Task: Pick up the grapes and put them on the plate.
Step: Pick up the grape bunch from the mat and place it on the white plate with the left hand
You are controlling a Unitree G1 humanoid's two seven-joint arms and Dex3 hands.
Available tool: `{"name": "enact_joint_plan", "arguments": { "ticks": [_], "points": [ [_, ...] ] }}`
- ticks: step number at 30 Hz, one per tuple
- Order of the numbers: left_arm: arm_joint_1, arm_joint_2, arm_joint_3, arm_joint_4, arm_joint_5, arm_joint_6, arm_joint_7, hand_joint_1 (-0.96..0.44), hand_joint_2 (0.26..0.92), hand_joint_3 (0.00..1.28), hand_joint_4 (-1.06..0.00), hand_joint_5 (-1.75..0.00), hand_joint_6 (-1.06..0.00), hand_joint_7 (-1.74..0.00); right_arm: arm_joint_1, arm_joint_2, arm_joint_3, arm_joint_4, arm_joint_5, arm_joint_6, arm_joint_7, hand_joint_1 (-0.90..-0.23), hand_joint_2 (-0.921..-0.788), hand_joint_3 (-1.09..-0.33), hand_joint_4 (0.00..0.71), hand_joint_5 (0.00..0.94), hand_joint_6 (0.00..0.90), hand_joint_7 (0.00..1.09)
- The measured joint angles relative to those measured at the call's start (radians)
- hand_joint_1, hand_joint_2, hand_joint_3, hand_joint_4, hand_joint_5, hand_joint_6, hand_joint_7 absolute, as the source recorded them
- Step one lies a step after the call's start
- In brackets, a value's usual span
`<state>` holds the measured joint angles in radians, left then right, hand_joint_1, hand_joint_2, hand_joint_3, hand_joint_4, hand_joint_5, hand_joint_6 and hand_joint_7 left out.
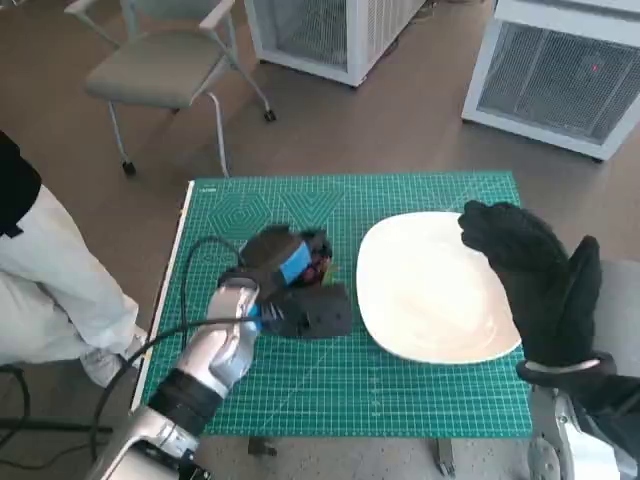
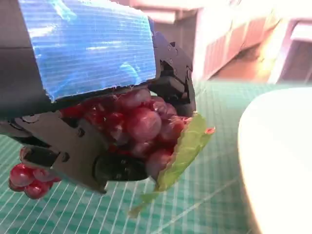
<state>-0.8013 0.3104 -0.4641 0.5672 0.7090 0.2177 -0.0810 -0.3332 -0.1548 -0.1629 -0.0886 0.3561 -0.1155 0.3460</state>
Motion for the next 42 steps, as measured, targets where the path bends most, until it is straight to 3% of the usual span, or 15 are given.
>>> {"name": "enact_joint_plan", "arguments": {
  "ticks": [4, 9, 14, 20, 28, 32, 42],
  "points": [
    [0.034, 0.011, 0.017, -0.136, 0.002, 0.022, -0.019, 0.01, 0.807, 0.23, -0.72, -1.28, -0.72, -0.97, -0.001, 0.0, -0.006, -0.004, 0.0, -0.001, 0.0, -0.335, -0.921, -0.599, 0.449, 0.842, 0.24, 0.99],
    [0.062, 0.019, 0.052, -0.315, -0.004, 0.015, -0.026, 0.0, 0.882, 0.05, -0.81, -1.1, -0.71, -1.02, -0.002, 0.0, -0.012, -0.005, 0.002, -0.001, 0.0, -0.336, -0.921, -0.599, 0.449, 0.843, 0.242, 0.99],
    [0.065, 0.038, 0.094, -0.445, -0.007, -0.036, -0.021, 0.0, 0.889, 0.04, -0.79, -1.16, -0.74, -0.94, -0.001, -0.002, -0.017, -0.006, 0.003, 0.001, 0.0, -0.338, -0.921, -0.598, 0.449, 0.843, 0.244, 0.99],
    [0.059, 0.04, 0.117, -0.475, -0.013, -0.058, -0.035, 0.0, 0.891, 0.04, -0.79, -1.19, -0.75, -0.9, 0.0, -0.002, -0.022, -0.015, 0.003, 0.001, 0.0, -0.338, -0.921, -0.597, 0.45, 0.843, 0.249, 0.99],
    [0.059, 0.026, 0.116, -0.474, -0.018, -0.055, -0.079, 0.0, 0.896, 0.03, -0.82, -1.01, -0.67, -1.12, 0.002, -0.002, -0.027, -0.024, 0.002, 0.001, -0.004, -0.336, -0.921, -0.597, 0.451, 0.841, 0.252, 0.99],
    [0.056, 0.004, 0.108, -0.467, -0.016, -0.055, -0.093, 0.0, 0.897, 0.03, -0.83, -1.0, -0.66, -1.14, 0.004, -0.002, -0.031, -0.035, 0.002, 0.002, -0.01, -0.335, -0.921, -0.596, 0.454, 0.841, 0.254, 0.98],
    [-0.003, -0.089, 0.027, -0.379, 0.012, -0.086, -0.086, 0.0, 0.914, 0.03, -0.75, -1.24, -0.7, -0.94, 0.013, -0.008, -0.051, -0.054, 0.003, 0.01, -0.013, -0.338, -0.921, -0.592, 0.46, 0.836, 0.26, 0.98]
  ]
}}
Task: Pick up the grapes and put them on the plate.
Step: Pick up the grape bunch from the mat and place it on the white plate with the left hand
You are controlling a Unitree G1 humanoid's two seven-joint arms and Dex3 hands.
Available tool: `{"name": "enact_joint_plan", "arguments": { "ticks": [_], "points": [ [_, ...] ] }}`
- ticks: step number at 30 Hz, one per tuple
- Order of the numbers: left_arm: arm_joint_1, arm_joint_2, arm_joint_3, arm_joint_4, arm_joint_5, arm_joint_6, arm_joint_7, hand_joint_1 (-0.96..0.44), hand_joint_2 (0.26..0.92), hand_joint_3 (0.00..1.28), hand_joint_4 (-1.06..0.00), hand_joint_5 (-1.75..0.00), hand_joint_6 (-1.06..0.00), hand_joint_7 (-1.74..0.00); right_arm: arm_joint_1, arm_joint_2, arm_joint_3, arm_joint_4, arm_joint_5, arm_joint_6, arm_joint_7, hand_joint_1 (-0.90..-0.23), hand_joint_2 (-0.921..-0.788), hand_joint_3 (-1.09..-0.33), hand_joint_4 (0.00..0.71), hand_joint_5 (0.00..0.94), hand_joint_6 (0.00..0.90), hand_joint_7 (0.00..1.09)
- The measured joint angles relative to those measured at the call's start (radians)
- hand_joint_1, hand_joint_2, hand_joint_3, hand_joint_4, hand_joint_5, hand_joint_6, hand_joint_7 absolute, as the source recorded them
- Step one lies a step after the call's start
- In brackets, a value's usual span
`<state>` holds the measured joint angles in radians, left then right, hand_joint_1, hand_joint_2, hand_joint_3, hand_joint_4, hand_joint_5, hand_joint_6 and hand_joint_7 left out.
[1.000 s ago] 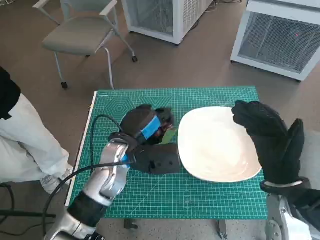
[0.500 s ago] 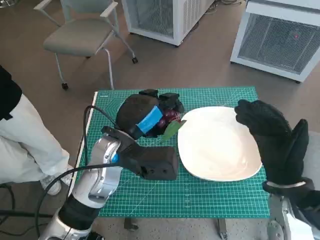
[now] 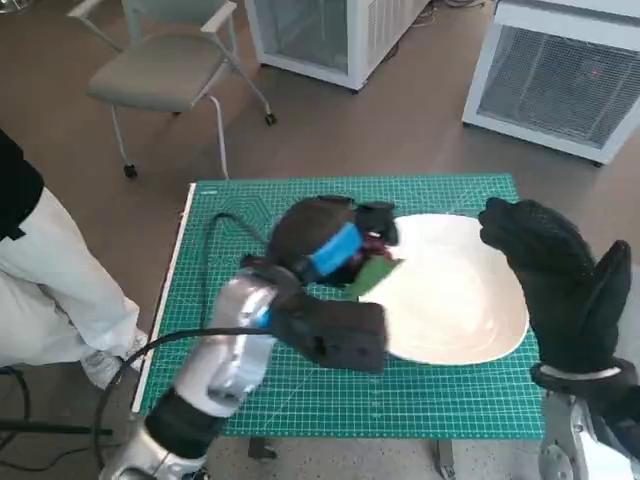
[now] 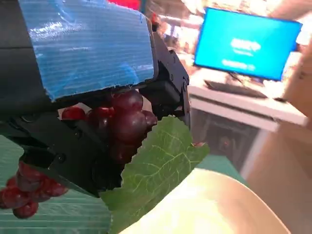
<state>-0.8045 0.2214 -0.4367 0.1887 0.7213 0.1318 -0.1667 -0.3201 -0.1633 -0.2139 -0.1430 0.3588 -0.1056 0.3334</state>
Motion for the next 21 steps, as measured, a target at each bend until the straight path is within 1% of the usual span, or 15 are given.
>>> {"name": "enact_joint_plan", "arguments": {
  "ticks": [3, 5, 10, 14, 18, 21],
  "points": [
    [-0.026, -0.026, -0.029, 0.061, 0.014, -0.05, 0.032, 0.01, 0.918, 0.05, -0.71, -1.31, -0.71, -0.92, 0.003, -0.005, -0.009, -0.005, 0.0, 0.0, -0.001, -0.339, -0.921, -0.59, 0.463, 0.834, 0.263, 0.98],
    [-0.047, -0.042, -0.042, 0.116, 0.017, -0.091, 0.054, 0.01, 0.916, 0.06, -0.7, -1.32, -0.7, -0.93, 0.004, -0.007, -0.014, -0.009, 0.0, 0.001, -0.003, -0.34, -0.921, -0.588, 0.465, 0.831, 0.264, 0.97],
    [-0.101, -0.079, -0.045, 0.255, 0.004, -0.168, 0.109, 0.0, 0.918, 0.06, -0.73, -1.21, -0.63, -1.08, 0.009, -0.011, -0.021, -0.017, -0.001, 0.0, -0.012, -0.336, -0.921, -0.587, 0.468, 0.823, 0.268, 0.97],
    [-0.134, -0.114, -0.037, 0.344, -0.025, -0.207, 0.141, 0.0, 0.919, 0.06, -0.74, -1.12, -0.61, -1.17, 0.018, -0.012, -0.022, -0.021, -0.003, -0.002, -0.02, -0.331, -0.921, -0.588, 0.471, 0.817, 0.271, 0.96],
    [-0.154, -0.144, -0.032, 0.409, -0.048, -0.249, 0.172, 0.0, 0.92, 0.05, -0.74, -1.09, -0.61, -1.21, 0.025, -0.012, -0.021, -0.024, -0.008, -0.006, -0.029, -0.332, -0.921, -0.587, 0.473, 0.813, 0.276, 0.96],
    [-0.162, -0.158, -0.032, 0.439, -0.054, -0.275, 0.191, 0.0, 0.92, 0.05, -0.74, -1.08, -0.61, -1.2, 0.027, -0.012, -0.02, -0.026, -0.01, -0.01, -0.034, -0.333, -0.921, -0.587, 0.474, 0.811, 0.28, 0.96]
  ]
}}
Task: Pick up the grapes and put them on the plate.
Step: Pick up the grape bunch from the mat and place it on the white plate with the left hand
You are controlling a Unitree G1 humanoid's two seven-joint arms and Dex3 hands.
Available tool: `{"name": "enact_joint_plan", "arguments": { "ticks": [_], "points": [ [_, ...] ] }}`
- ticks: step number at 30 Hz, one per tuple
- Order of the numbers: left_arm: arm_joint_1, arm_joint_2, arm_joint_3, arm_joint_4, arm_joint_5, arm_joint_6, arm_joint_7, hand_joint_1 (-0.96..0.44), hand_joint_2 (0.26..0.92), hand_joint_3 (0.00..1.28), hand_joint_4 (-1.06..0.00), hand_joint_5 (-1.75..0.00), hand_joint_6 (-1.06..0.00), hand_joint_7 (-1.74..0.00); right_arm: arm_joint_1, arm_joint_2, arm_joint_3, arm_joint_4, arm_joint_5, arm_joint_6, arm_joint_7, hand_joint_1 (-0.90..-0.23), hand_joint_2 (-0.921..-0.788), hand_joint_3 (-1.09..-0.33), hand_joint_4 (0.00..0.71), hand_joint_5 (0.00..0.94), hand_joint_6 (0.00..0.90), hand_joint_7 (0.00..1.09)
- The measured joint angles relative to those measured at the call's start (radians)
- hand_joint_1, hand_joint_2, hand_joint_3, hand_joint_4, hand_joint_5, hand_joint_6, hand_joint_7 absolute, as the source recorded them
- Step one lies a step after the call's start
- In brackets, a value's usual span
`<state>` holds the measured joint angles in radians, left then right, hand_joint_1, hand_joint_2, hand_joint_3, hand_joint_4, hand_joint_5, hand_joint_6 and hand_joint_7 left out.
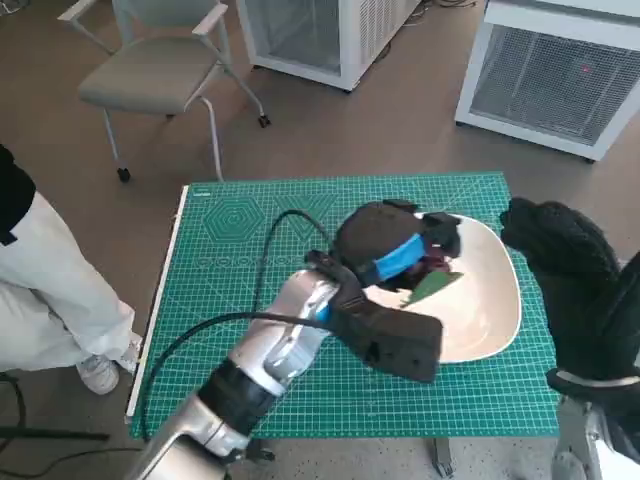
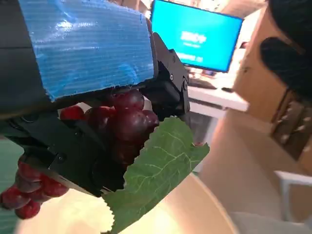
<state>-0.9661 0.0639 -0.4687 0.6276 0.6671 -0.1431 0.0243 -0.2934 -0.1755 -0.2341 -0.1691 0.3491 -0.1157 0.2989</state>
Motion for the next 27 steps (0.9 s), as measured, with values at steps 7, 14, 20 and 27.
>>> {"name": "enact_joint_plan", "arguments": {
  "ticks": [7, 14, 20, 27],
  "points": [
    [-0.03, -0.019, 0.0, 0.055, -0.001, -0.011, 0.016, 0.0, 0.92, 0.05, -0.75, -1.09, -0.61, -1.19, 0.003, 0.0, 0.003, -0.005, -0.002, -0.003, -0.012, -0.331, -0.921, -0.587, 0.477, 0.808, 0.284, 0.96],
    [-0.058, -0.034, 0.015, 0.124, -0.045, -0.02, -0.002, 0.0, 0.921, 0.13, -0.64, -1.22, -0.53, -1.25, 0.005, 0.0, 0.007, -0.011, -0.002, -0.003, -0.018, -0.33, -0.921, -0.587, 0.478, 0.805, 0.286, 0.96],
    [-0.061, -0.032, 0.026, 0.174, -0.09, -0.052, -0.06, -0.21, 0.911, 0.09, -0.29, -0.32, -0.34, -0.45, 0.007, 0.0, 0.007, -0.011, -0.002, -0.003, -0.018, -0.33, -0.921, -0.588, 0.478, 0.803, 0.286, 0.95],
    [-0.062, -0.018, 0.013, 0.187, -0.09, -0.096, -0.09, -0.44, 0.92, 0.05, -0.09, -0.03, -0.21, -0.08, 0.007, 0.0, 0.008, -0.011, -0.001, -0.003, -0.018, -0.329, -0.921, -0.59, 0.477, 0.803, 0.284, 0.95]
  ]
}}
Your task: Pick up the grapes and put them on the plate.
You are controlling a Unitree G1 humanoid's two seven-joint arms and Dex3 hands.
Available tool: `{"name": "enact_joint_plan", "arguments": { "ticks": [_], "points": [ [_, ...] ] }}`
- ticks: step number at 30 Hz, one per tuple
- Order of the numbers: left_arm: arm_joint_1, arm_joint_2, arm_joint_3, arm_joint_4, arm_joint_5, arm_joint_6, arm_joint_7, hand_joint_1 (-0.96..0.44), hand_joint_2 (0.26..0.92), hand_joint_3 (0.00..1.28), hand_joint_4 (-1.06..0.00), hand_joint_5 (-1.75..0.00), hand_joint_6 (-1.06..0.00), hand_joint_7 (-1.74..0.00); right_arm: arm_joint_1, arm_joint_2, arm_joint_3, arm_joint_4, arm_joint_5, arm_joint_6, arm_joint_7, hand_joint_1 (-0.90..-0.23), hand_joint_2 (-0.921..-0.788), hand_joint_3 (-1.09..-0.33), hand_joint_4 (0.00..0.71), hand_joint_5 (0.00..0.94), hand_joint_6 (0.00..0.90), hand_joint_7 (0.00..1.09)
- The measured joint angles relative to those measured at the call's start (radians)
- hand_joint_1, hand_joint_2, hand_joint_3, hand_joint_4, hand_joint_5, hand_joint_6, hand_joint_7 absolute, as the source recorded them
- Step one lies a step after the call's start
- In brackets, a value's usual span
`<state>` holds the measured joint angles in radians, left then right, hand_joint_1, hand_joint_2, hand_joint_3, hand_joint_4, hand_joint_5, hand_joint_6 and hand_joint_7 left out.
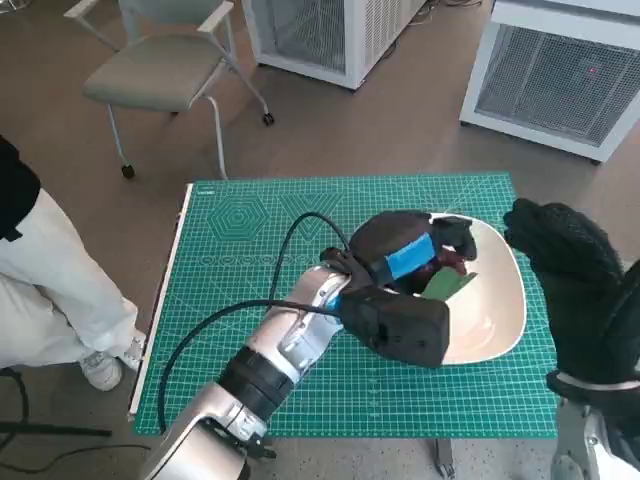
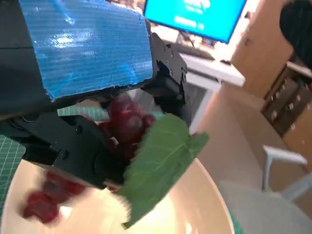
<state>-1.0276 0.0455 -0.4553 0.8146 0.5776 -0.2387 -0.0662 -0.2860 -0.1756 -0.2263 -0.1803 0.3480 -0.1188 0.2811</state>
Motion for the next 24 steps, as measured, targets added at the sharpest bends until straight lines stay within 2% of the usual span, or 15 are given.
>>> {"name": "enact_joint_plan", "arguments": {
  "ticks": [13, 24],
  "points": [
    [0.0, 0.025, -0.003, 0.0, 0.005, -0.035, -0.001, -0.53, 0.921, 0.12, -0.05, 0.0, -0.18, -0.02, 0.002, 0.0, 0.003, 0.0, 0.002, 0.0, 0.001, -0.33, -0.921, -0.589, 0.478, 0.805, 0.275, 0.95],
    [0.012, 0.035, 0.053, -0.003, -0.074, -0.056, -0.038, -0.51, 0.921, 0.16, -0.06, 0.0, -0.13, 0.0, 0.004, 0.0, 0.006, 0.002, 0.003, 0.0, 0.002, -0.329, -0.921, -0.591, 0.475, 0.807, 0.271, 0.96]
  ]
}}
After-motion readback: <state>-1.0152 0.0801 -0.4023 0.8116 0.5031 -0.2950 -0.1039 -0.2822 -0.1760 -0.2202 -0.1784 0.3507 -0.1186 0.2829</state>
